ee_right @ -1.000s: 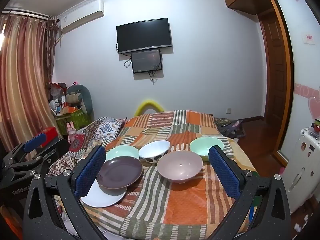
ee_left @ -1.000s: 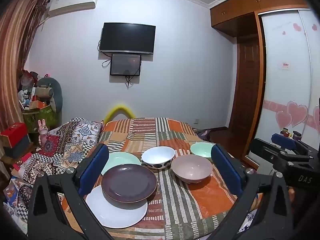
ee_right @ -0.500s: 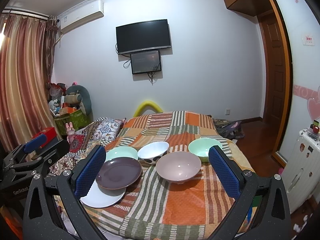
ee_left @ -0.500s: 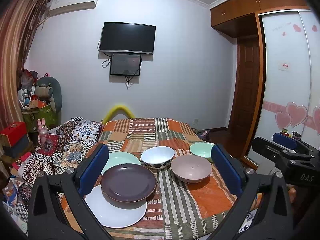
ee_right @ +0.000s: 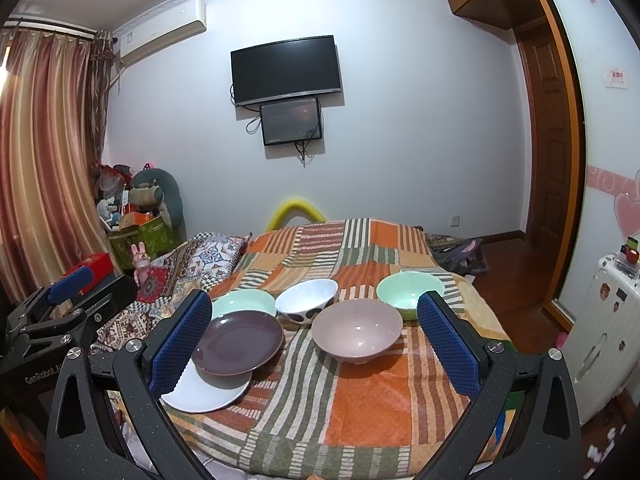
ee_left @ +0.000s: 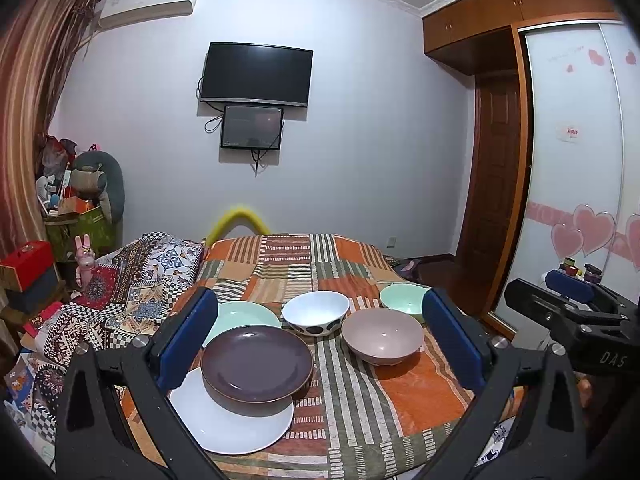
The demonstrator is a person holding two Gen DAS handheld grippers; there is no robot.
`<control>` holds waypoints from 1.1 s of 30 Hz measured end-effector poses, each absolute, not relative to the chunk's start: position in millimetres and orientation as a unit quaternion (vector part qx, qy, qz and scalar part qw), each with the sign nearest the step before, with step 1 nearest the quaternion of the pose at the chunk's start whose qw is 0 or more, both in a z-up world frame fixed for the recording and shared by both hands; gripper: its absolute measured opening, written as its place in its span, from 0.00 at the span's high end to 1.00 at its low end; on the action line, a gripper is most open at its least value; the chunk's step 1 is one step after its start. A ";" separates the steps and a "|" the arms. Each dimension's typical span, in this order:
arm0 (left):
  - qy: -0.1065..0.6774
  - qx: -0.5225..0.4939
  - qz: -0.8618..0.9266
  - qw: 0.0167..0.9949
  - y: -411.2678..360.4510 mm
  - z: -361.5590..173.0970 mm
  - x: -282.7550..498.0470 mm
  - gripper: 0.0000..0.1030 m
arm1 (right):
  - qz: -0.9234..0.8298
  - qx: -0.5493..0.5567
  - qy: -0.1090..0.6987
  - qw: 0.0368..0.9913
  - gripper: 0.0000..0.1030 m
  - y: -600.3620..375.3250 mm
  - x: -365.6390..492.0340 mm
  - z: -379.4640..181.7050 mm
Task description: Organize plates and bowls
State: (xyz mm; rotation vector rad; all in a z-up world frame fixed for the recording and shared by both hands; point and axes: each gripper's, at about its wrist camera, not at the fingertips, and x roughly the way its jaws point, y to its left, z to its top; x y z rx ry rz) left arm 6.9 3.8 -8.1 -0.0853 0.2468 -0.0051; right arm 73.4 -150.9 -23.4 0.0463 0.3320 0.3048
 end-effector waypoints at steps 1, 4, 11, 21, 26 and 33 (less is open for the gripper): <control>0.123 -0.043 -0.003 0.991 3.8 -8.2 6.8 0.00 | 0.151 0.023 0.165 0.974 0.01 -151.0 73.3 -23.6; 0.124 -0.043 -0.002 0.991 4.1 -8.5 7.1 0.00 | 0.151 0.023 0.167 0.974 0.01 -150.8 73.6 -23.6; 0.125 -0.044 -0.003 0.991 4.1 -9.2 7.6 0.00 | 0.151 0.023 0.167 0.974 0.01 -150.4 73.8 -23.1; 0.126 -0.043 -0.004 0.991 3.9 -9.7 8.3 0.00 | 0.152 0.023 0.168 0.974 0.01 -150.0 73.6 -24.4; 0.129 -0.045 -0.004 0.991 6.6 -9.9 9.3 0.00 | 0.153 0.025 0.170 0.973 0.01 -149.2 73.8 -26.8; 0.134 -0.048 -0.003 0.990 8.8 -10.8 13.8 0.00 | 0.153 0.022 0.174 0.972 0.01 -145.1 75.2 -29.2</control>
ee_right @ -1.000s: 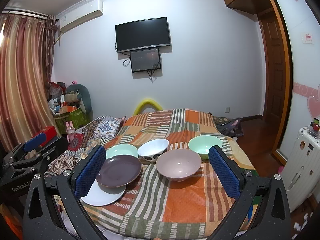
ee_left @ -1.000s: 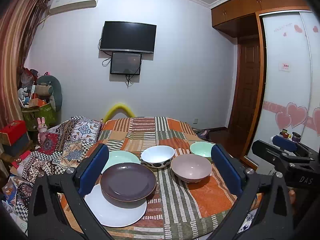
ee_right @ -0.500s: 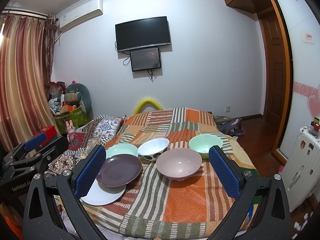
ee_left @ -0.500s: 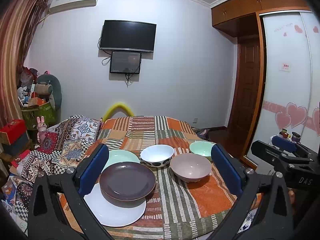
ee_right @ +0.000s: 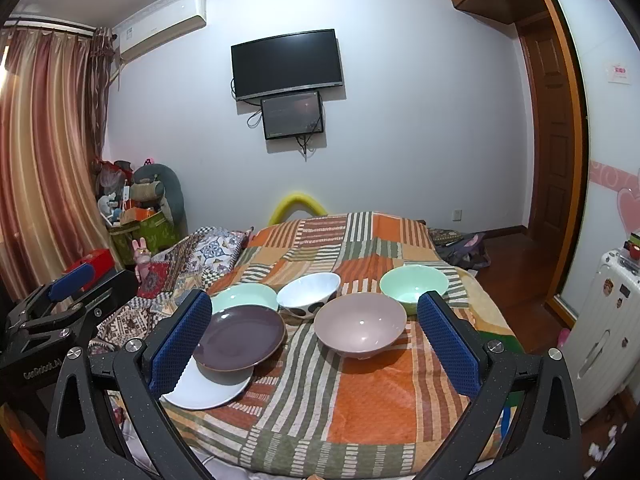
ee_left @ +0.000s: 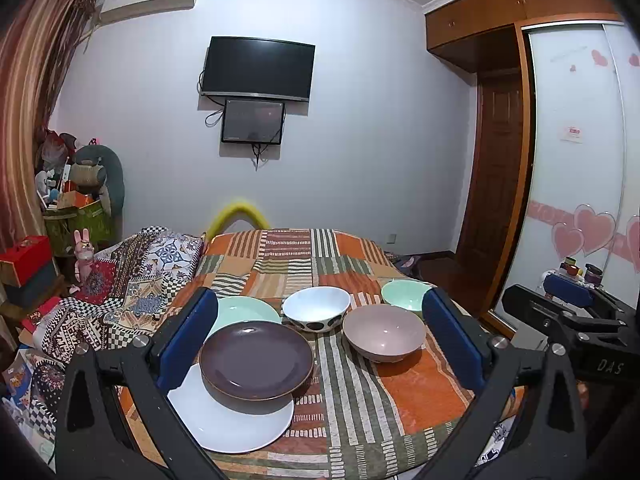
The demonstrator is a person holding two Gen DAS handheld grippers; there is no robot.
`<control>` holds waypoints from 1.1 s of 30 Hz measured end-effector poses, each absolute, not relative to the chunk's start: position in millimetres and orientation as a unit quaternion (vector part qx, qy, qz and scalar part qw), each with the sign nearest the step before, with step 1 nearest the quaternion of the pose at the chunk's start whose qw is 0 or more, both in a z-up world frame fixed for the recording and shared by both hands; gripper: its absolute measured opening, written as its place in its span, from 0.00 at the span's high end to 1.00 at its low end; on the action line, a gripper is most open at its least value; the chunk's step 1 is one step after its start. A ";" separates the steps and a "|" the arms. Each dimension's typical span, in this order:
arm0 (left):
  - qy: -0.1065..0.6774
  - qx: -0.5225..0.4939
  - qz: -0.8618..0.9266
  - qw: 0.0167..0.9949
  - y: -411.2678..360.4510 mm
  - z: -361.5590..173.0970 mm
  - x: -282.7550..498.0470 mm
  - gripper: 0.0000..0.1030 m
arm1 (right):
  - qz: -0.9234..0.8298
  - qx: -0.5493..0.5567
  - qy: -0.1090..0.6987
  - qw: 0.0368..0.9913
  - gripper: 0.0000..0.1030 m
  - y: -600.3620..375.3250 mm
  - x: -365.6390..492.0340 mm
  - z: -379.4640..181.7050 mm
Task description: Organize plates and bowls
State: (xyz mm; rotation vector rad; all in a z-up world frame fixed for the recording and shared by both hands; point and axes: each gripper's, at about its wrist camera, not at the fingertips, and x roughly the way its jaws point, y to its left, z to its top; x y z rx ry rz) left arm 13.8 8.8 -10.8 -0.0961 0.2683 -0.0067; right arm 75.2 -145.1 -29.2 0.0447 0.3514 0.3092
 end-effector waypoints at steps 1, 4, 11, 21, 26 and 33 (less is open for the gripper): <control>0.134 -0.048 -0.003 0.990 9.6 -11.2 14.2 0.00 | 0.154 0.022 0.175 0.972 0.01 -144.7 75.4 -29.5; 0.138 -0.050 -0.003 0.989 11.5 -13.0 18.1 0.00 | 0.154 0.021 0.177 0.972 0.01 -143.9 77.1 -29.6; 0.150 -0.043 0.010 0.988 19.8 -21.7 31.9 0.00 | 0.147 0.016 0.200 0.969 0.01 -137.2 93.5 -39.0; 0.199 -0.047 0.031 0.978 52.2 -50.8 66.6 0.00 | 0.145 -0.030 0.254 0.956 0.01 -110.6 129.0 -70.4; 0.249 -0.057 0.019 0.967 73.5 -75.5 91.9 0.00 | 0.158 -0.037 0.286 0.944 0.01 -97.5 151.4 -85.8; 0.304 -0.067 0.024 0.950 108.7 -110.0 128.1 0.03 | 0.177 -0.045 0.317 0.931 0.12 -79.4 178.4 -102.8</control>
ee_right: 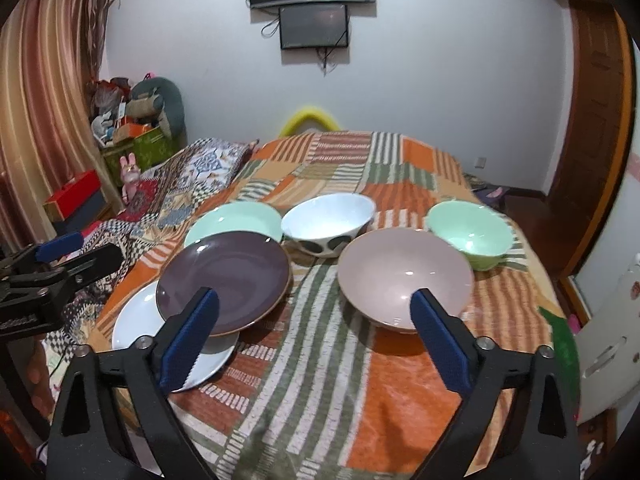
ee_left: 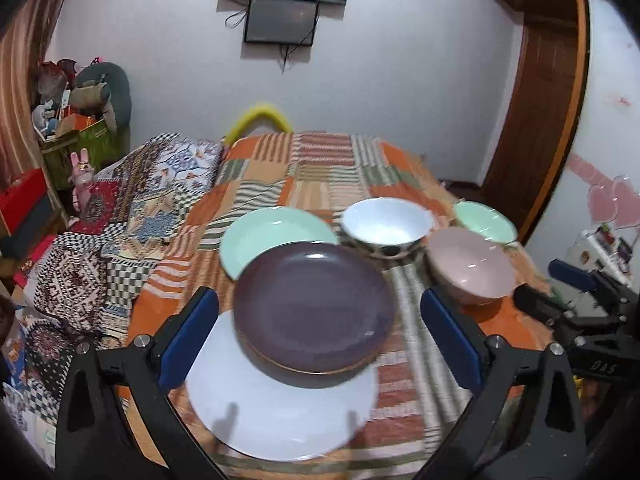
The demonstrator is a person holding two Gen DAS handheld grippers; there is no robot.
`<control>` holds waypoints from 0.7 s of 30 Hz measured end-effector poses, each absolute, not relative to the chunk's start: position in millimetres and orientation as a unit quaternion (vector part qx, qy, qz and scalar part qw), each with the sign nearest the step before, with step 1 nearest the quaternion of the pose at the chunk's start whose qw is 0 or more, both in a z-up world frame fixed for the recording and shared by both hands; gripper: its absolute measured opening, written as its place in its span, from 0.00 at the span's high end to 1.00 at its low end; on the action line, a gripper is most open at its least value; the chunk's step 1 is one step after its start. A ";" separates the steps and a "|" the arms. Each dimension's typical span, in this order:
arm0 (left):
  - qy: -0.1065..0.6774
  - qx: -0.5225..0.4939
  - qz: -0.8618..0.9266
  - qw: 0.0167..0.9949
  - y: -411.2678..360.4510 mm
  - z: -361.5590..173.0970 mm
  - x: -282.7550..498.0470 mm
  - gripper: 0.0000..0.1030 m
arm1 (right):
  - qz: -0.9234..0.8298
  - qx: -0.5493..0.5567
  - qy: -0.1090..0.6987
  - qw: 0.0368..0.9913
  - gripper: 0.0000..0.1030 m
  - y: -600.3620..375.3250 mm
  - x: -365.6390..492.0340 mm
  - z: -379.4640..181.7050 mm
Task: Organize plates and bowls
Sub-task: 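Close both grippers on the rim of the dark purple plate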
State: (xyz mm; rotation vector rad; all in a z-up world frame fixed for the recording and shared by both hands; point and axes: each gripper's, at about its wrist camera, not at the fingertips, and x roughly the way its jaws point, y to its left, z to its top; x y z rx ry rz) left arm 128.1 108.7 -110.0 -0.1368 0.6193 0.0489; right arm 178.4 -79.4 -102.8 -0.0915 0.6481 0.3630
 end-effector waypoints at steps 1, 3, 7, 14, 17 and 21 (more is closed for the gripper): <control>0.308 -0.059 0.029 0.949 113.2 -113.0 132.8 0.04 | 0.180 -0.044 0.321 0.929 0.13 -77.2 182.6 -105.0; 0.316 -0.046 0.037 0.947 121.5 -117.3 141.1 0.10 | 0.188 -0.041 0.332 0.924 0.18 -71.6 192.5 -109.9; 0.330 -0.038 0.041 0.942 144.0 -125.0 159.6 0.16 | 0.196 -0.024 0.354 0.914 0.23 -64.4 209.5 -118.7; 0.365 -0.068 0.036 0.928 183.6 -150.9 193.0 0.27 | 0.205 -0.008 0.392 0.897 0.33 -48.1 234.5 -139.2; 0.392 -0.091 0.035 0.915 195.2 -174.2 205.9 0.35 | 0.208 -0.007 0.410 0.888 0.37 -39.9 241.9 -151.0; 0.409 -0.107 0.036 0.906 199.4 -195.8 215.8 0.42 | 0.205 -0.011 0.427 0.881 0.40 -30.8 247.7 -162.3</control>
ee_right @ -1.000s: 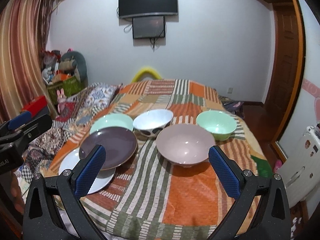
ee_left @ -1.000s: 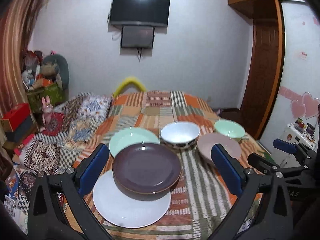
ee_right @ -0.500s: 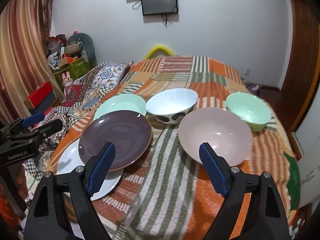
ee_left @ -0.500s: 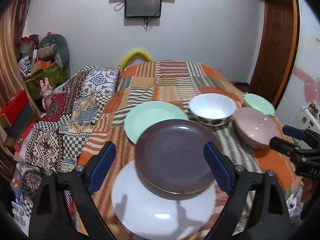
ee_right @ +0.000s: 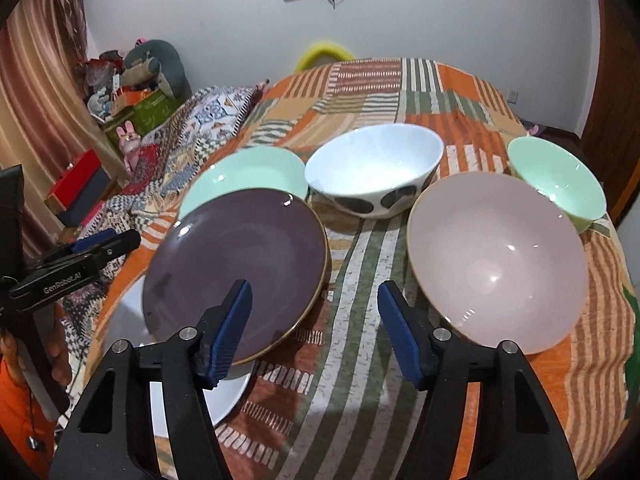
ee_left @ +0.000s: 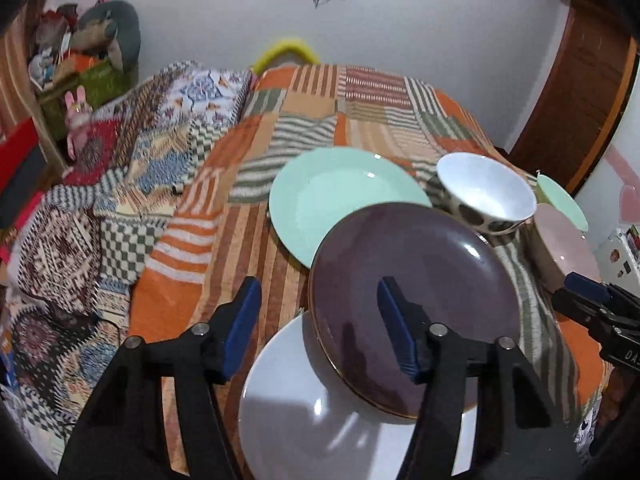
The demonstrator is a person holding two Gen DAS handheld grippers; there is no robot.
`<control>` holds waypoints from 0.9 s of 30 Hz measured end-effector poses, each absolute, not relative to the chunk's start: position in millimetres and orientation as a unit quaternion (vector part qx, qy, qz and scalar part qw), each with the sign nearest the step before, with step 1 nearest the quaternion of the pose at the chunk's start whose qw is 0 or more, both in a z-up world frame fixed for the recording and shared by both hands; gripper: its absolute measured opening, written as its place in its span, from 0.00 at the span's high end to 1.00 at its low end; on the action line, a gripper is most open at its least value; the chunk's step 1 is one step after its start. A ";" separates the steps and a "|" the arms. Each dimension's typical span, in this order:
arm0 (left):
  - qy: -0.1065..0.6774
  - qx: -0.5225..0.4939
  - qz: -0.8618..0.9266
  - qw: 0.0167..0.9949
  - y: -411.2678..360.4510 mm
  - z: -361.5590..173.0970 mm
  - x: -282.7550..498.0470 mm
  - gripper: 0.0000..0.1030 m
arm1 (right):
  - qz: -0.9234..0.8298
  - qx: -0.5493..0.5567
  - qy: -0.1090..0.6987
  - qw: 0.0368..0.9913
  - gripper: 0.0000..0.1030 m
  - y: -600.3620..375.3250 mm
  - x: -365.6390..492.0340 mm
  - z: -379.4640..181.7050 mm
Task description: Organize plates and bowls
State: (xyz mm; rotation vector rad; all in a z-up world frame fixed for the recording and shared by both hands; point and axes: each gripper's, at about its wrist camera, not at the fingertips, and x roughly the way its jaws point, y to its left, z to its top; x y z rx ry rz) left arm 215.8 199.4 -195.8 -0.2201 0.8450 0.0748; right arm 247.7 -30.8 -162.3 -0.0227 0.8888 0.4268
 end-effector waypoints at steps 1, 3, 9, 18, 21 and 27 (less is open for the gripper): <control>0.411 -0.107 0.037 0.905 199.1 -199.3 217.8 0.43 | 0.204 -0.014 0.429 0.880 0.40 -28.7 249.1 -164.8; 0.413 -0.105 0.036 0.904 199.5 -206.1 222.9 0.45 | 0.202 -0.015 0.436 0.877 0.40 -26.2 253.4 -168.8; 0.421 -0.111 0.034 0.899 203.8 -219.1 232.3 0.52 | 0.199 0.005 0.459 0.866 0.48 -24.3 268.5 -185.0; 0.442 -0.114 0.011 0.890 199.4 -237.3 243.3 0.66 | 0.203 0.018 0.481 0.853 0.59 -19.1 280.3 -200.9; 0.444 -0.111 -0.002 0.889 196.6 -237.6 245.2 0.67 | 0.207 0.017 0.481 0.852 0.60 -17.2 281.9 -201.7; 0.446 -0.107 -0.008 0.889 193.8 -237.9 246.6 0.68 | 0.219 0.008 0.485 0.847 0.71 -10.3 284.9 -205.3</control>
